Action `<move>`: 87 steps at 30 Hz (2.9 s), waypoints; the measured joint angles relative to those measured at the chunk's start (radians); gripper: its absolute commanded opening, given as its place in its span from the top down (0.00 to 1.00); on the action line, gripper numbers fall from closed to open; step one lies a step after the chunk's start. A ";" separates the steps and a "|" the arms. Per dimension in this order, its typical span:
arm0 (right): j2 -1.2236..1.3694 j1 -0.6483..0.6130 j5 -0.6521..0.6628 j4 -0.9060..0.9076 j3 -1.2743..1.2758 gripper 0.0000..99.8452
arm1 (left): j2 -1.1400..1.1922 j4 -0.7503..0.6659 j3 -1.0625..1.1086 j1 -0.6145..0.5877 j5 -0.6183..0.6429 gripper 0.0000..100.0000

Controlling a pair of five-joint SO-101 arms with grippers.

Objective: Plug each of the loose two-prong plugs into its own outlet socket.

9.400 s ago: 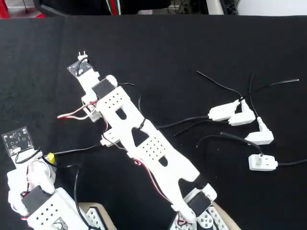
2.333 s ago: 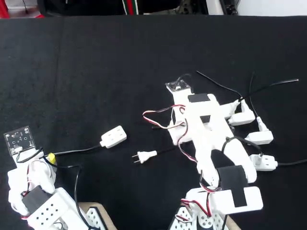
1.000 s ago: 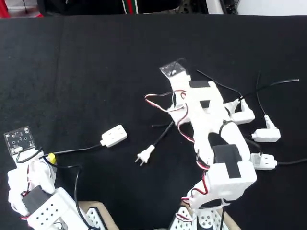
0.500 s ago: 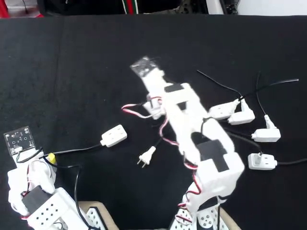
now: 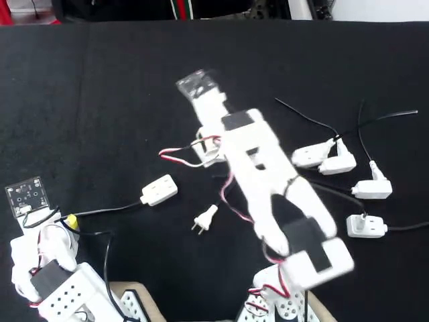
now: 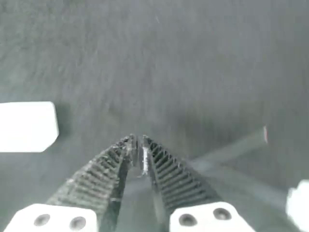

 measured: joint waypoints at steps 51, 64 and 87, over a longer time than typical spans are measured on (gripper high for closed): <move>0.361 -0.026 0.068 0.232 -0.333 0.99 | 0.000 0.000 0.000 0.000 0.000 0.71; 0.519 -0.060 0.172 0.080 -0.384 0.75 | 0.000 0.000 0.000 0.000 0.000 0.71; 0.672 -0.133 0.439 0.543 -0.736 0.73 | 0.000 0.000 0.000 0.000 0.000 0.71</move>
